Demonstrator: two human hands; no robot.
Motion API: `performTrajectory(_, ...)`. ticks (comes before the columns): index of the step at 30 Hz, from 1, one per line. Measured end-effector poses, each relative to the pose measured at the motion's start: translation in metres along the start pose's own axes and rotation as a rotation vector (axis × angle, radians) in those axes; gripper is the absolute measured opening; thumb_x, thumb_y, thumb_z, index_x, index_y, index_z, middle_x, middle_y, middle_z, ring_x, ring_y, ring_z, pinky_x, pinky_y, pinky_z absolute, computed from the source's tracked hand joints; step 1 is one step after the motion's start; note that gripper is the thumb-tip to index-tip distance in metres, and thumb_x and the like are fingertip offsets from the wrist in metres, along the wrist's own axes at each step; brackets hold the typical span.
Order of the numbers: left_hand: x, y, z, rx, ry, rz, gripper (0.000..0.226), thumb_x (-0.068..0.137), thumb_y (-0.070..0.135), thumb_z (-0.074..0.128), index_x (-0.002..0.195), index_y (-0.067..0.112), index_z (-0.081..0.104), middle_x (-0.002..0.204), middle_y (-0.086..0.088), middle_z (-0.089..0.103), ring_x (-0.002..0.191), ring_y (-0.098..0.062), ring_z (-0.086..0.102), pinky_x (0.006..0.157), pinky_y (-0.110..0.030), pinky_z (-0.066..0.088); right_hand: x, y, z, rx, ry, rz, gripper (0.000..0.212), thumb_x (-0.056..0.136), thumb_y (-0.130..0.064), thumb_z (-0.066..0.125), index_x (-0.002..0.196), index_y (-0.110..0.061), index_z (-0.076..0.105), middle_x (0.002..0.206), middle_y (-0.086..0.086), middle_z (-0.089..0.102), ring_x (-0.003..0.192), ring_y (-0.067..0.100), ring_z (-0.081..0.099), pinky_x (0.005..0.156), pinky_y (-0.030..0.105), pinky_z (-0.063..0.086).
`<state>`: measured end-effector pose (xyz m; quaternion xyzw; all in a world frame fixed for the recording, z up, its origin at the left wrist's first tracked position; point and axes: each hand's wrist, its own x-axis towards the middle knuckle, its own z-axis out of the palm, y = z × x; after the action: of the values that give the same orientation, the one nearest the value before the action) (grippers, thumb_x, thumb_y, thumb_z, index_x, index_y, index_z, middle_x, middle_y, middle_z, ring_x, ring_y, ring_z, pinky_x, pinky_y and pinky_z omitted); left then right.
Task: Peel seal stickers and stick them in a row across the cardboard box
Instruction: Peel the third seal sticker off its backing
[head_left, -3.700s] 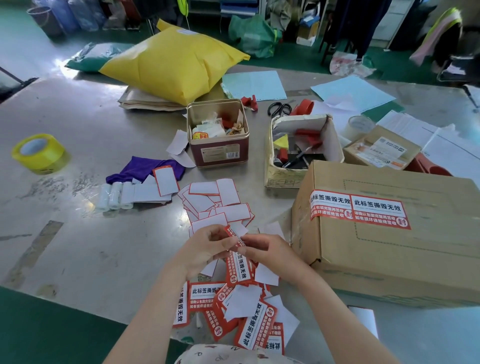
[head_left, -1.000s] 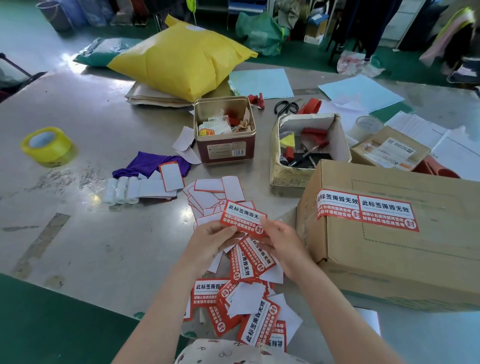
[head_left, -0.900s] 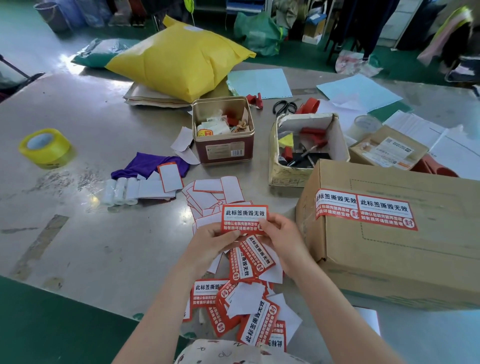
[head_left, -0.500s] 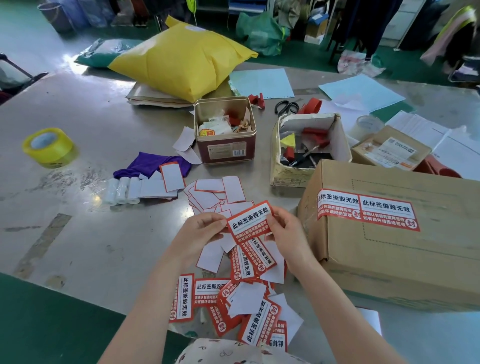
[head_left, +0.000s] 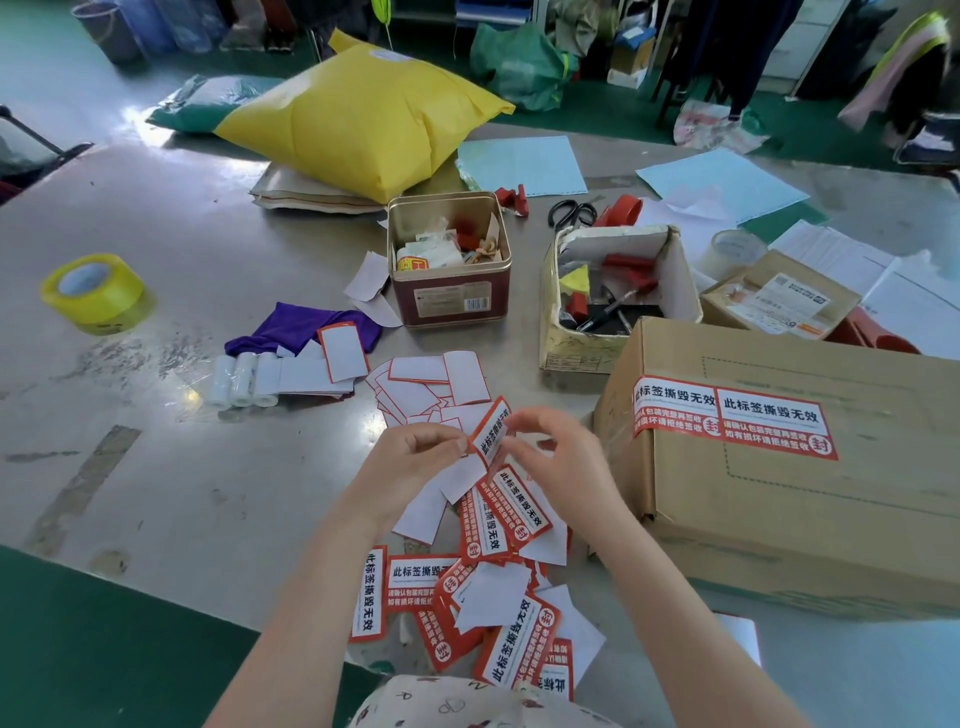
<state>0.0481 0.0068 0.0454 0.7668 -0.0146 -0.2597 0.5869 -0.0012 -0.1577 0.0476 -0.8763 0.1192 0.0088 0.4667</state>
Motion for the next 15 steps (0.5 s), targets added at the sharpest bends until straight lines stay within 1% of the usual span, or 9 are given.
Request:
performTrajectory(2,0.0005,0.0034,0.0031,0.009,0.027,0.042,0.014,0.088,0.023,0.059,0.087,0.021,0.073,0.089,0.005,0.072,0.082,-0.006,0.065,0.065,-0.013,0.046,-0.0029,-0.0046,0.0024,0.007,-0.08,-0.054,0.019,0.088,-0.025,0.062,0.107,-0.022,0.066,0.105,-0.011,0.065,0.094,0.003,0.058,0.076,0.012,0.041)
performTrajectory(4,0.0007,0.006,0.005,0.046,0.043,0.067,0.014,0.088,0.021,0.059,0.089,0.019,0.073,0.087,0.007,0.071,0.08,-0.002,0.063,0.061,-0.009,0.045,-0.0048,-0.0074,0.0036,0.0,-0.102,-0.064,0.021,0.088,-0.024,0.063,0.109,-0.021,0.067,0.104,-0.012,0.064,0.095,0.002,0.057,0.074,0.006,0.038)
performTrajectory(5,0.0007,0.0067,0.0056,0.063,0.041,0.079,0.014,0.089,0.021,0.059,0.089,0.018,0.073,0.086,0.007,0.07,0.078,-0.001,0.063,0.06,-0.008,0.045,-0.0052,-0.0078,0.0037,0.0,-0.096,-0.065,0.022,0.088,-0.024,0.063,0.109,-0.02,0.067,0.105,-0.01,0.065,0.095,0.002,0.057,0.074,0.006,0.038)
performTrajectory(8,0.0014,0.0071,0.0065,0.05,0.004,0.109,0.016,0.089,0.018,0.058,0.091,0.012,0.073,0.088,-0.002,0.071,0.074,0.0,0.064,0.058,-0.006,0.047,-0.005,-0.0067,0.0025,0.019,-0.051,-0.075,0.019,0.087,-0.023,0.064,0.105,-0.019,0.07,0.104,-0.006,0.069,0.094,0.006,0.061,0.078,0.012,0.044)
performTrajectory(10,0.0014,0.0067,0.0065,0.058,-0.002,0.111,0.017,0.089,0.019,0.058,0.093,0.01,0.073,0.09,-0.005,0.07,0.074,0.0,0.065,0.057,-0.005,0.046,-0.0049,-0.0055,0.0017,0.006,-0.031,-0.081,0.02,0.087,-0.022,0.064,0.105,-0.018,0.071,0.103,-0.004,0.07,0.09,0.005,0.06,0.076,0.01,0.043)
performTrajectory(13,0.0017,0.0064,0.007,0.101,0.008,0.124,0.018,0.089,0.021,0.059,0.093,0.011,0.073,0.09,-0.003,0.07,0.081,-0.008,0.063,0.061,-0.008,0.047,-0.0044,-0.0037,0.0018,-0.018,-0.017,-0.098,0.02,0.087,-0.021,0.064,0.105,-0.017,0.072,0.101,-0.003,0.071,0.079,-0.004,0.055,0.071,0.003,0.04)
performTrajectory(15,0.0015,0.0079,0.0077,0.13,0.009,0.14,0.017,0.089,0.021,0.059,0.092,0.011,0.073,0.089,-0.002,0.069,0.084,-0.009,0.061,0.066,-0.012,0.045,-0.0039,-0.0035,0.0015,-0.03,-0.009,-0.113,0.02,0.087,-0.02,0.064,0.105,-0.016,0.073,0.101,-0.002,0.072,0.077,-0.004,0.055,0.07,0.002,0.04)
